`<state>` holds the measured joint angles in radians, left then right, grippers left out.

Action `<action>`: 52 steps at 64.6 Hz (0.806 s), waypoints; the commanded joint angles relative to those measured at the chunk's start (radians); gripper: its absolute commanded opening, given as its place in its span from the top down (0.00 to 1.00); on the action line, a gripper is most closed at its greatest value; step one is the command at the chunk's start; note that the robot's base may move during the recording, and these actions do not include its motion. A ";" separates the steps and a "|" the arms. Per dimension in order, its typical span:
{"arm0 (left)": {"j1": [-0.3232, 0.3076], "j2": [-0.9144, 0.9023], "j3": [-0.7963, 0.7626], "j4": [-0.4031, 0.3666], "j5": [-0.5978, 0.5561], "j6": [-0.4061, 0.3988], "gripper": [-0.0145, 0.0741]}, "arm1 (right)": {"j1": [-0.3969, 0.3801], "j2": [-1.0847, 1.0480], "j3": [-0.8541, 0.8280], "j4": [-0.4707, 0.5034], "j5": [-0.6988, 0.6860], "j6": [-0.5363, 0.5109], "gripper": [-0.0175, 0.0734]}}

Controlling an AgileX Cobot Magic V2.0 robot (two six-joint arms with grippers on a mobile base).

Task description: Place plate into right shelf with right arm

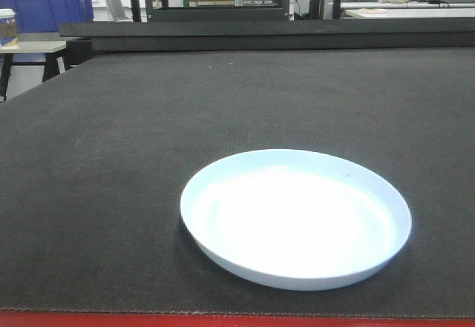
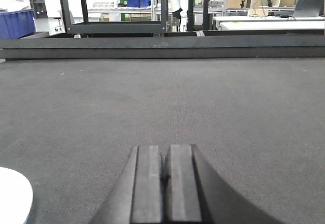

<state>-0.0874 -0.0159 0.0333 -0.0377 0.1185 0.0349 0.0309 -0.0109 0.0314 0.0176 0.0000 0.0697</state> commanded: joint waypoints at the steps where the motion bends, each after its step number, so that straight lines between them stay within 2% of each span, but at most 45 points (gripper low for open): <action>1: -0.005 -0.007 0.008 -0.004 -0.086 -0.003 0.89 | -0.003 -0.010 -0.010 -0.008 -0.086 -0.005 0.75; 7: -0.005 -0.007 0.008 -0.004 -0.086 -0.003 0.89 | -0.003 -0.010 -0.010 -0.008 -0.092 -0.005 0.75; 28: -0.005 -0.007 0.008 -0.004 -0.086 -0.003 0.89 | -0.003 -0.010 -0.010 -0.008 -0.249 -0.005 0.75; 33: -0.005 -0.007 0.008 -0.004 -0.086 -0.003 0.89 | -0.003 -0.010 -0.019 -0.008 -0.260 0.034 0.75; 37: -0.005 -0.007 0.008 -0.004 -0.086 -0.003 0.89 | -0.003 -0.009 -0.064 -0.009 -0.203 0.084 0.75; 40: -0.005 -0.007 0.008 -0.004 -0.086 -0.003 0.89 | -0.003 -0.001 -0.125 -0.024 -0.138 0.083 0.75; 45: -0.005 -0.007 0.008 -0.004 -0.086 -0.003 0.89 | -0.002 0.048 -0.263 -0.078 0.028 0.081 0.75; 52: -0.005 -0.007 0.008 -0.004 -0.086 -0.003 0.89 | 0.012 0.184 -0.485 -0.071 0.280 0.081 0.75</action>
<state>-0.0874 -0.0159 0.0333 -0.0377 0.1185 0.0349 0.0334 0.0689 -0.2831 -0.0371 0.1785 0.1474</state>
